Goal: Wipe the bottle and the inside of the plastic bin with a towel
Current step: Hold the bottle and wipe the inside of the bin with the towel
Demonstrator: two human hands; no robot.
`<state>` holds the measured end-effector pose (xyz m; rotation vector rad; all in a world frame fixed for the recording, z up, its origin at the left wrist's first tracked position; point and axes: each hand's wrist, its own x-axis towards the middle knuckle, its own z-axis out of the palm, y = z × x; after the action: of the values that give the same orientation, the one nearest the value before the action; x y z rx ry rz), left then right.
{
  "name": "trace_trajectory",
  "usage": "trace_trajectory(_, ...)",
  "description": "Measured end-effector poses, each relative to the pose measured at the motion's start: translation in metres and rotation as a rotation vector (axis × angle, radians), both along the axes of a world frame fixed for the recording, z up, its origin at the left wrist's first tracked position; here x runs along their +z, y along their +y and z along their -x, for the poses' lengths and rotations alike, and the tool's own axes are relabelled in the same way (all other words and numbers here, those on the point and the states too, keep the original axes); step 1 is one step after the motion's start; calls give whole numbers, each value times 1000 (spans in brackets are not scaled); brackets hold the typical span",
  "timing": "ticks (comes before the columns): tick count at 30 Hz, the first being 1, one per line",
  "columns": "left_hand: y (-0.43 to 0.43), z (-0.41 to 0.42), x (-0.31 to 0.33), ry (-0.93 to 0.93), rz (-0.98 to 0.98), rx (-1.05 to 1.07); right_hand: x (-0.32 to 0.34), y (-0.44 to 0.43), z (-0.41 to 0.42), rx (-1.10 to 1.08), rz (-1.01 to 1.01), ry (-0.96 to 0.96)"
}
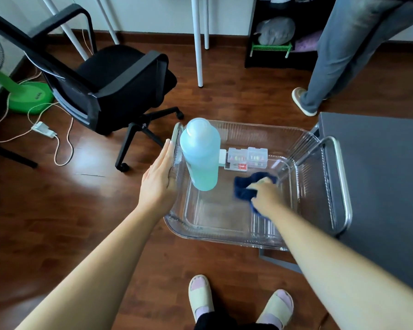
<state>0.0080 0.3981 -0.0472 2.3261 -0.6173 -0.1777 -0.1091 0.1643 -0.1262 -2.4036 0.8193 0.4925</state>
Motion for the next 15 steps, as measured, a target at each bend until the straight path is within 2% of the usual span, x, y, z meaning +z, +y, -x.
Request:
trace_trajectory(3, 3, -2, -2, 0, -20, 10, -5, 24, 28, 158, -119, 80)
trace_trajectory(5, 6, -2, -1, -6, -33, 7, -2, 11, 43, 161, -107, 179)
trace_trajectory(7, 5, -2, 0, -5, -25, -2, 3, -12, 44, 57, -29, 231)
trace_trajectory(10, 2, -2, -1, 1, -11, 0, 7, -35, 26, -211, 52, 117)
trace_trajectory(12, 0, -3, -2, 3, -1, 5, 2, -24, 15, -71, 104, 92)
trace_trajectory(15, 1, -3, -4, -4, 11, 4, -9, 5, 23, 80, 62, 86)
